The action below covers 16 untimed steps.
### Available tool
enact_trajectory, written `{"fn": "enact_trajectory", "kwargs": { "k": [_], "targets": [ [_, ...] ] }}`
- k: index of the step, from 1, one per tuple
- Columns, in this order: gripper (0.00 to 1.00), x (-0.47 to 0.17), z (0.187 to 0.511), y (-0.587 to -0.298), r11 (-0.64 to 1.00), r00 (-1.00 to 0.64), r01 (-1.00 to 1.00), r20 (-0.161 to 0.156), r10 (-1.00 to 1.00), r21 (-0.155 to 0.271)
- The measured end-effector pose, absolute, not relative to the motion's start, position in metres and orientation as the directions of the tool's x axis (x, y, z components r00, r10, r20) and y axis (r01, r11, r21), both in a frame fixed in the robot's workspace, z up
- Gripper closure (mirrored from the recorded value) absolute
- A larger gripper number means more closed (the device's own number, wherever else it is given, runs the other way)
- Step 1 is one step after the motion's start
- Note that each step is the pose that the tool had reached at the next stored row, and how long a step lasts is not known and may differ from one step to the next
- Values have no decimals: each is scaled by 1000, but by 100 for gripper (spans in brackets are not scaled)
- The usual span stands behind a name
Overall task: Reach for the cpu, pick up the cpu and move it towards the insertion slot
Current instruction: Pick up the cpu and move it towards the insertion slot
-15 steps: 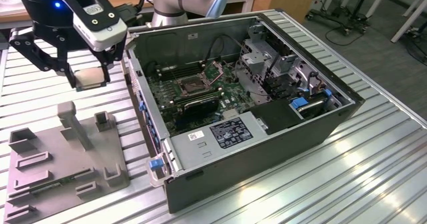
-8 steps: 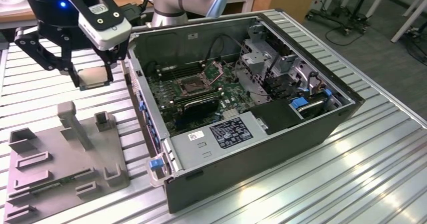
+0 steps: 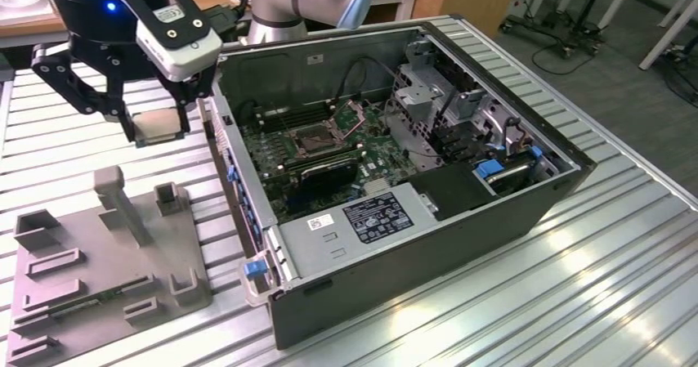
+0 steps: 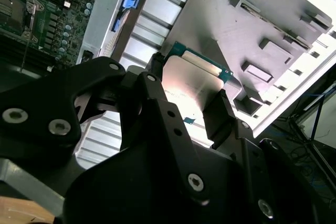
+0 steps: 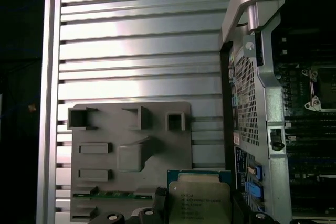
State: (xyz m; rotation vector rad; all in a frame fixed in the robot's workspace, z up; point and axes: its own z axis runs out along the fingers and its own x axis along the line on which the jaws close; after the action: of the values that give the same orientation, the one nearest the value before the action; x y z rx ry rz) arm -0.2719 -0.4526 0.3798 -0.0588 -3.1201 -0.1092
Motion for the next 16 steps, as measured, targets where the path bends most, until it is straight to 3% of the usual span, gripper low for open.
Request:
{"fn": "enact_trajectory", "kwargs": {
  "k": [16],
  "targets": [
    [45, -265, 380, -453, 997, -999, 38, 20, 37, 69]
  ]
}}
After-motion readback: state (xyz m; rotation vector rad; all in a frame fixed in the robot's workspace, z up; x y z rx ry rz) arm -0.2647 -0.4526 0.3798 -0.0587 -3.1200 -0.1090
